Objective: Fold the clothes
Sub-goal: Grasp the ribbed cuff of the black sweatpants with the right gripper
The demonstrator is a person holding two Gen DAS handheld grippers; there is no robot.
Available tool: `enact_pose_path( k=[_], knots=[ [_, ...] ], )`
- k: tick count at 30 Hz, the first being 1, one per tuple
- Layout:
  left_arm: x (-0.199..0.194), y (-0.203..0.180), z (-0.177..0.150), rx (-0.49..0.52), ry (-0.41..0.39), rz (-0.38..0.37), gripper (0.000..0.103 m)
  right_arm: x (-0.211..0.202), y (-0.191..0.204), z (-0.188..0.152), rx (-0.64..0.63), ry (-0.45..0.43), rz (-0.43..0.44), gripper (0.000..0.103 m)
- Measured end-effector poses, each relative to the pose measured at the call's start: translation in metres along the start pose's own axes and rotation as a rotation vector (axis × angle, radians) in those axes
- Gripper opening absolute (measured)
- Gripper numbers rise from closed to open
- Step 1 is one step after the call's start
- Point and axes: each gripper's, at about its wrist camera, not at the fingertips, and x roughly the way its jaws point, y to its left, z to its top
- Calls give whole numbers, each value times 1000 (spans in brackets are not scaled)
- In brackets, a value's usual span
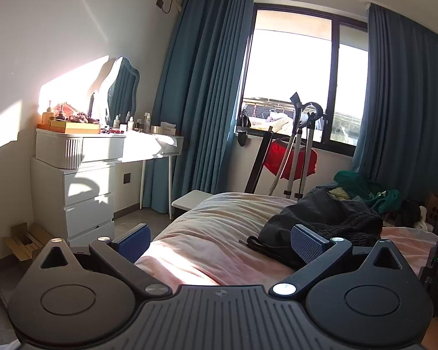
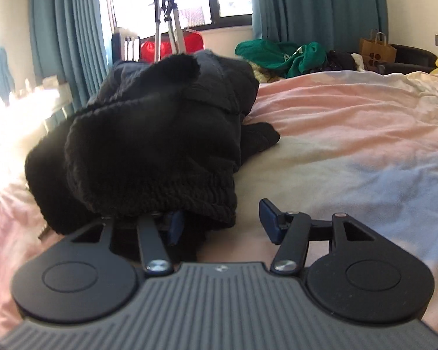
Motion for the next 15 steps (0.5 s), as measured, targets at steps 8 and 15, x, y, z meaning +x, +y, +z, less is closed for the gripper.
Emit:
enact_pose_path(
  k=[8,15],
  knots=[
    [-3,3,1,-41,3,-39,103,42,-14,18,145,76,69,39],
    [5,11,-7,-114,58,-105,103,-4,12,51,19,-55,98,9]
  ],
)
